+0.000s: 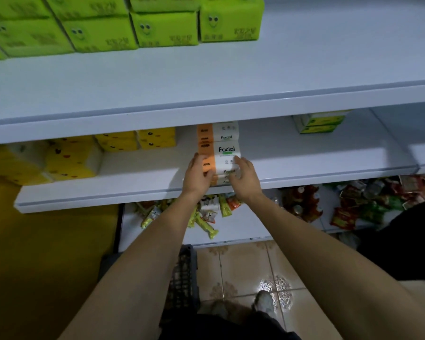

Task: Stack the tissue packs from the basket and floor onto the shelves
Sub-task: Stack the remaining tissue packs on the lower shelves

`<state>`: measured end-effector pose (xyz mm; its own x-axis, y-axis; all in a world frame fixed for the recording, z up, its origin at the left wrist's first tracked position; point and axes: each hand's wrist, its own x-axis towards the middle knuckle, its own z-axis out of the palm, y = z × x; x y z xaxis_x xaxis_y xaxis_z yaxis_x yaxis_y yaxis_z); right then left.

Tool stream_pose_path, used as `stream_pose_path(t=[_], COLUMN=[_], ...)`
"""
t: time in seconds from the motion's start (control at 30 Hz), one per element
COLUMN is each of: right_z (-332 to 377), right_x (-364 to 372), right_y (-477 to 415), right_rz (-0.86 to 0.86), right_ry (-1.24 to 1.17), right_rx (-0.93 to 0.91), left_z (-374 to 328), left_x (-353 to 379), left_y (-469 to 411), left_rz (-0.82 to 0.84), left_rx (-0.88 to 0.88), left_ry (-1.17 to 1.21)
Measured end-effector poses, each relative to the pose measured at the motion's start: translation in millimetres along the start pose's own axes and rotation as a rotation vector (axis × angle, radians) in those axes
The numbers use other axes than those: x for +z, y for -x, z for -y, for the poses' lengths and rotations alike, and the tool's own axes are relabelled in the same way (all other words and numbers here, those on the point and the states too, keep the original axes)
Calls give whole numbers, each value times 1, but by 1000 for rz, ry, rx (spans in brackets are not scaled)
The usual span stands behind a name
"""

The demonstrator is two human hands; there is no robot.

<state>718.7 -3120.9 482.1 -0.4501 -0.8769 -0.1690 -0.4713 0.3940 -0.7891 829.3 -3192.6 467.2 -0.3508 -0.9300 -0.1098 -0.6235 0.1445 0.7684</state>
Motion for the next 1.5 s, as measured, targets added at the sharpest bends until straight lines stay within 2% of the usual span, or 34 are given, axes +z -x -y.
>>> stream_pose_path(t=[0.27,0.4,0.5,0.63,0.8,0.93,1.1,1.37,1.5], right_z=[-14,-37,-62,-102,-167,-228,-315,-429,-482], right_x=[-10,-16,-19,-24,-36,-61,-103,-160,-168], right_y=[18,43,68,111,188,268,380,546,596], right_rz=[25,20,40,69,73,0,-197,-510,-608], right_ry=[163,232,316,384,337,266,80,-228,-352], right_rx=[-68,-49,-59,-6,207,414,708,1077,1199], left_z=[8,25,40,35,8,-32,-95,-142,-146], left_x=[-6,6,27,63,122,185,283,419,479], left_y=[20,55,83,115,156,198,277,443,501], left_rz=[-6,-36,41,204,418,623,825,1186,1378], left_rx=[16,-75,-128,-85,-11,215,498,727,738], left_ry=[-29,-78,-242,-380,-466,-600,-643,-739,-758])
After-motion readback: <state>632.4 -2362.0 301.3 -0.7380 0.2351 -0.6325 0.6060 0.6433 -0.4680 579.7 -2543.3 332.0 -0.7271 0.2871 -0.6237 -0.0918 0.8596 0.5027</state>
